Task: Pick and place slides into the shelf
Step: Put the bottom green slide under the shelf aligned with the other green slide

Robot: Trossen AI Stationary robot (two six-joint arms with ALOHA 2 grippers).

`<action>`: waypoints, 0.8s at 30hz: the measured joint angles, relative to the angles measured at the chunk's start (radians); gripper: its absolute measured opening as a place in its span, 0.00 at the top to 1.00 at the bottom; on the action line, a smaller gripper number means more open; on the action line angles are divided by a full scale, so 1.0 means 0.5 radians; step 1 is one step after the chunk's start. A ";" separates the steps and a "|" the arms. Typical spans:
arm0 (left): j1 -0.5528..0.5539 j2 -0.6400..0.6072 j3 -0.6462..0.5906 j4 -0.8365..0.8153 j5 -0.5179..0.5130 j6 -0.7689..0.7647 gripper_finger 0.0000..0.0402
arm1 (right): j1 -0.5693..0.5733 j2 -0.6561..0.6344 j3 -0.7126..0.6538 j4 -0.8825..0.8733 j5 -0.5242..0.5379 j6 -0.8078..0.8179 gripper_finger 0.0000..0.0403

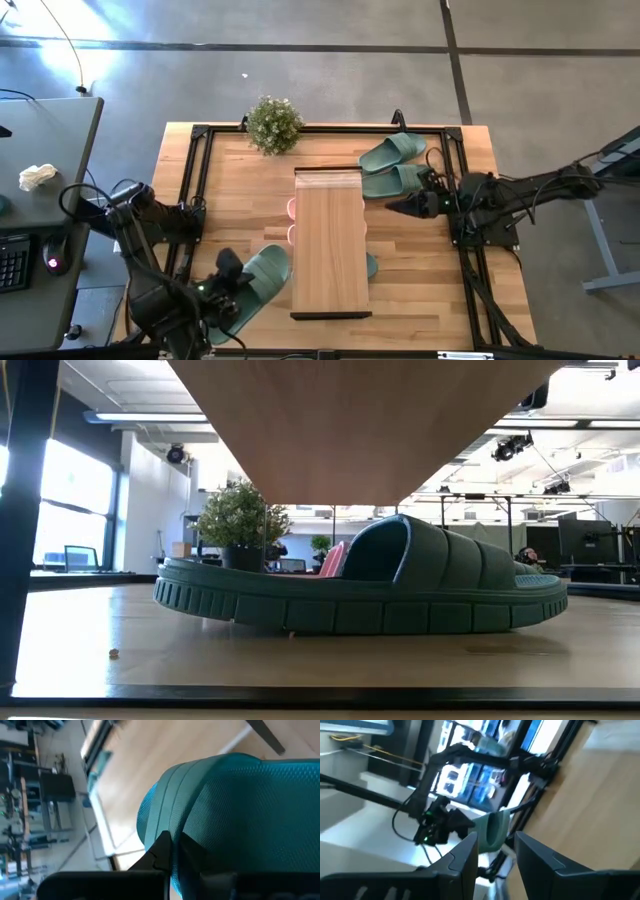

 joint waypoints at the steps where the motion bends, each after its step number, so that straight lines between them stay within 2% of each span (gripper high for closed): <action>1: 0.011 0.000 0.046 0.001 -0.021 0.071 1.00 | -0.017 0.002 0.000 0.008 -0.048 0.033 0.71; 7: 0.093 -0.001 0.351 0.001 -0.220 0.533 1.00 | -0.099 0.043 0.000 0.028 -0.311 0.163 0.71; 11: 0.220 -0.003 0.514 0.011 -0.260 0.915 1.00 | -0.139 0.097 0.000 0.158 -0.453 0.234 0.71; 16: 0.456 -0.002 0.562 0.253 -0.148 1.482 1.00 | -0.145 0.216 0.067 0.277 -0.562 0.294 0.71; 21: 0.673 -0.002 0.562 0.678 -0.014 2.019 1.00 | -0.147 0.433 0.300 0.094 -0.615 0.311 0.71; 24: 0.749 -0.002 0.562 0.832 0.119 2.175 1.00 | -0.170 0.541 0.463 -0.065 -0.722 0.296 0.71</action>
